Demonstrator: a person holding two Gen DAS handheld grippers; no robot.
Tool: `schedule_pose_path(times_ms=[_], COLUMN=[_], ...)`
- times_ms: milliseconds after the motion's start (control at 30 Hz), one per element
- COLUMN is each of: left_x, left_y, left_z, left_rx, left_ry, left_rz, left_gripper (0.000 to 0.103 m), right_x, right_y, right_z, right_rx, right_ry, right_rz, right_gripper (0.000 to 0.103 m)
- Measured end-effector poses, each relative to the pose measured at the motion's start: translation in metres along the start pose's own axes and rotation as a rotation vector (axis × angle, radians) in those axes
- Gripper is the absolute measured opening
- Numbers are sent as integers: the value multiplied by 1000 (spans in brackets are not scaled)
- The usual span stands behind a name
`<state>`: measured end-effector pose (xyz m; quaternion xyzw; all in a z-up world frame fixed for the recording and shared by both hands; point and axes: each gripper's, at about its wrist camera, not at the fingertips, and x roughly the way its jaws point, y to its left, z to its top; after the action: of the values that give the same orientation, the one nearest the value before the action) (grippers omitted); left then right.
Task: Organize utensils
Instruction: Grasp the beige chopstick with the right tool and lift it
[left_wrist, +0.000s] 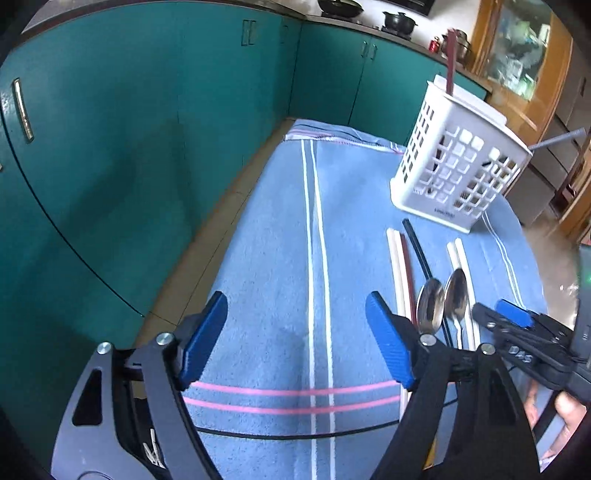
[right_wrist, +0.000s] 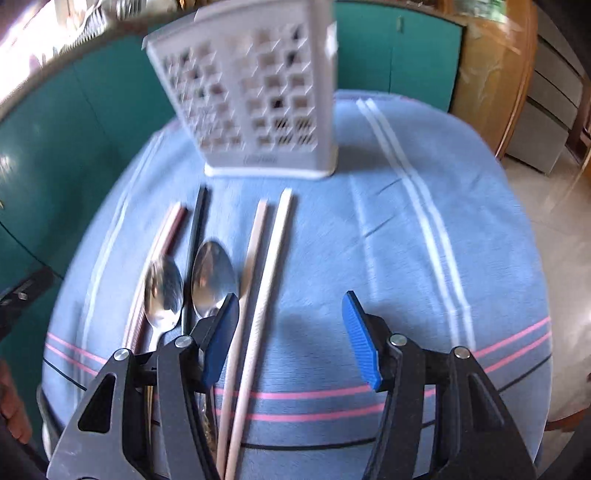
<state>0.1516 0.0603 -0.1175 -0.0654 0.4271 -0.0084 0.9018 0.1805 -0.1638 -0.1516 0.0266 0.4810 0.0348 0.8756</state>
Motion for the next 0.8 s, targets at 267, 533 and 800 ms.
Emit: schedule_pose_path(times_ms=[267,533,800], left_x=[8,6,8], left_y=[-7,-10,-15], left_z=[2,0,-3], left_rx=[22,33,46], left_ry=[32,36,43], left_rz=[-7,-8,-27], left_gripper=[79,79,80], right_x=[2,1,-6], right_y=[18,5,-24], right_z=[-8,0,-3], right_rx=[-70,-42,58], right_ry=[-1,9,22], right_rz=[-51,-22,16], right_gripper=[56,16,12])
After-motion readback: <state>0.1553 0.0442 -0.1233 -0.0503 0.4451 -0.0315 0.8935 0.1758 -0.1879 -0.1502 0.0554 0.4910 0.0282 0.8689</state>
